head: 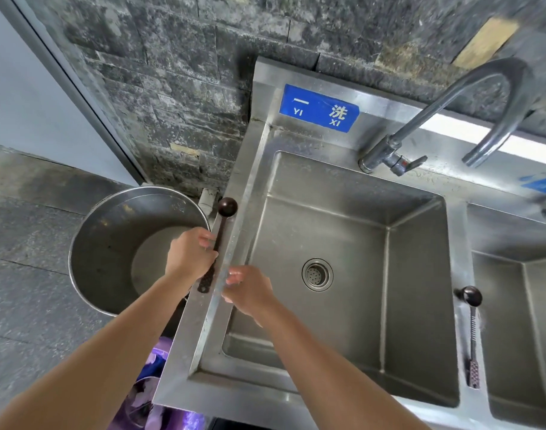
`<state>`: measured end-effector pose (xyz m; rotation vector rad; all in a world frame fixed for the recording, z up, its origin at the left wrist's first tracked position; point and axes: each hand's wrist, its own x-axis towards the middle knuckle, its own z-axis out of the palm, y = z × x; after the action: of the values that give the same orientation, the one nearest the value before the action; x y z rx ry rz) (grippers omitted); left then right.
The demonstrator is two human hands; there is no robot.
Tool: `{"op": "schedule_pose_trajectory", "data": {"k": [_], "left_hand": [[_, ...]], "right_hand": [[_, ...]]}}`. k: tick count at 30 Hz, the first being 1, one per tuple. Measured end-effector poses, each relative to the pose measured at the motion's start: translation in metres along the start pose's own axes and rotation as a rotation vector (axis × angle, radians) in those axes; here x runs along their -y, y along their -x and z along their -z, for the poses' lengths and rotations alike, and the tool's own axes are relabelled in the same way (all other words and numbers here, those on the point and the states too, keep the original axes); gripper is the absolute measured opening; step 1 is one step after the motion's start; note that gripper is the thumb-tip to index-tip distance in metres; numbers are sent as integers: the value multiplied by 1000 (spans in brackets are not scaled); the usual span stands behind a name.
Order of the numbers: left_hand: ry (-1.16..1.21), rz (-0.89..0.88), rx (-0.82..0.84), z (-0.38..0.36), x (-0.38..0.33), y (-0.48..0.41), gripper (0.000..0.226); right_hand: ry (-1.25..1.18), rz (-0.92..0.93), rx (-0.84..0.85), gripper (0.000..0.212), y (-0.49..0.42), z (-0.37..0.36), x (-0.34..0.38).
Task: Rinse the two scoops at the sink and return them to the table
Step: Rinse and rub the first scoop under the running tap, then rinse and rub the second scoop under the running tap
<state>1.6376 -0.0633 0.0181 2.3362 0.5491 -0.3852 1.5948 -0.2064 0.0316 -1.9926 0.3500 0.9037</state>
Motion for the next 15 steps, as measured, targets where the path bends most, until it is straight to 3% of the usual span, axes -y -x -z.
{"op": "schedule_pose_trajectory", "data": {"k": [4,15], "left_hand": [[-2,-27,-17,-11,-19,23,40],[-65,-265,171,-121,-137,99,23]], "right_hand": [[-42,7,-16,43,19,31,-11],[-96,-28,-293,47,85,183,-107]]}}
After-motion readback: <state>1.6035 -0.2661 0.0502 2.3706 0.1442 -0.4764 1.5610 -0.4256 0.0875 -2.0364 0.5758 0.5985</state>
